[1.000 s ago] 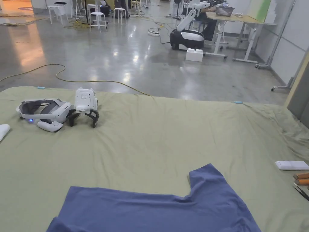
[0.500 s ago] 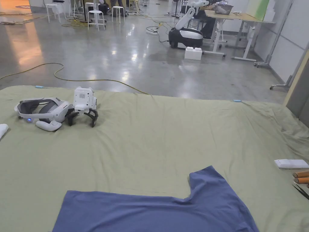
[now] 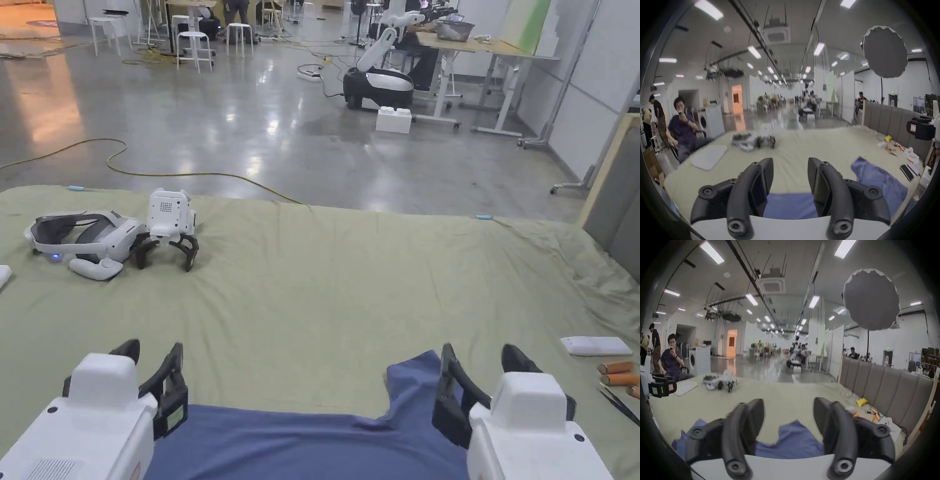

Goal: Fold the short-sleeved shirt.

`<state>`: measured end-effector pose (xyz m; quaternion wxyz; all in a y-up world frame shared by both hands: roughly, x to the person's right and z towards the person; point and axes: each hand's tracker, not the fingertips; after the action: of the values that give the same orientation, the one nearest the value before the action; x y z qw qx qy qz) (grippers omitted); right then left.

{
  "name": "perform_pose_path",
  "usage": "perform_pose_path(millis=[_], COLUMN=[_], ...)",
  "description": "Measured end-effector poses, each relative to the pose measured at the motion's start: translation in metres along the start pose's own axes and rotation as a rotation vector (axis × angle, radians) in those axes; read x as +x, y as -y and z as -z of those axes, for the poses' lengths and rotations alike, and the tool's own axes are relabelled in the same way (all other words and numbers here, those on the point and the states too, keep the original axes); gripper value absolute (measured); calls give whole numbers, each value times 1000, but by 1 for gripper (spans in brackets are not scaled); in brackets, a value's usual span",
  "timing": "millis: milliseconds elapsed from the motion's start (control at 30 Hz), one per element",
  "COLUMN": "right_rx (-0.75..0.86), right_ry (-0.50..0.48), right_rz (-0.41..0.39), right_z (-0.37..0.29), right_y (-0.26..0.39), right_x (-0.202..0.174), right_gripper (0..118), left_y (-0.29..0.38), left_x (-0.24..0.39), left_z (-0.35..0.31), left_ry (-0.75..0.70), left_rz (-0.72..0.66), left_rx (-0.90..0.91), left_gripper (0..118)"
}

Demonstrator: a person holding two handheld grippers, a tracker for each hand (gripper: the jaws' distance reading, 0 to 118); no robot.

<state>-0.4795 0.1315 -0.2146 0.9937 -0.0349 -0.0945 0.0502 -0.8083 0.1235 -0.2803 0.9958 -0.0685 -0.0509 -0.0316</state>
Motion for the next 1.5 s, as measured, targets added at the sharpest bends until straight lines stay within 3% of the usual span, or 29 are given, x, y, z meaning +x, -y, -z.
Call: perform_pose_path(millis=[33, 67, 100, 133, 233, 333, 700, 733, 800, 833, 933, 1000, 1067, 1233, 1333, 1433, 1500], right_rx=[23, 59, 71, 78, 69, 37, -146, -162, -190, -202, -233, -254, -274, -328, -363, -433, -482], right_ry=[-1, 3, 17, 27, 15, 9, 2, 4, 8, 15, 27, 32, 40, 52, 57, 43, 39], right_rz=[-6, -9, -8, -8, 57, 70, 55, 51, 42, 34, 22, 20, 18, 17, 21, 46, 74], right_z=[2, 3, 4, 4, 14, 24, 50, 52, 56, 56, 60, 61, 63, 69, 81, 110, 137], right_y=[-2, -2, -4, -4, -4, 1, 48, 52, 59, 62, 71, 77, 82, 96, 103, 111, 113], right_x=[-5, -10, -15, -18, -21, -22, -5, -3, 1, 3, 9, 13, 16, 24, 31, 47, 63], right_gripper=[46, 19, 4, 3, 0, 0, 0, 0, 0, 0, 0, 0, 0, 0, 0, 0, 4], left_y=[-5, -6, -9, -10, -11, -1, 104, 103, 116, 122, 129, 132, 137, 135, 128, 128, 121], left_x=[2, 5, 6, 7, 8, 0, -90, -87, -96, -99, -94, -92, -85, -58, -48, -47, -50], left_z=[-3, -4, -5, -7, -7, 7, 167, 175, 199, 210, 227, 231, 239, 233, 226, 222, 212], left_ry=[-8, -26, -40, -45, -49, -64, -19, -6, 42, 51, 52, 36, 16, 11, 56, 75, 68], left_rz=[5, 16, 26, 37, 68, 89, -31, -55, -121, -130, -138, -150, -140, 22, 43, 96, 55], left_rx=[34, 60, 76, 93, 96, 49, -545, -622, -738, -807, -919, -953, -982, -952, -912, -914, -883], left_gripper=[34, 19, 8, 0, 0, 0, 0, 1, 21, 37, 46, 69, 69, 48, 0, 0, 0])
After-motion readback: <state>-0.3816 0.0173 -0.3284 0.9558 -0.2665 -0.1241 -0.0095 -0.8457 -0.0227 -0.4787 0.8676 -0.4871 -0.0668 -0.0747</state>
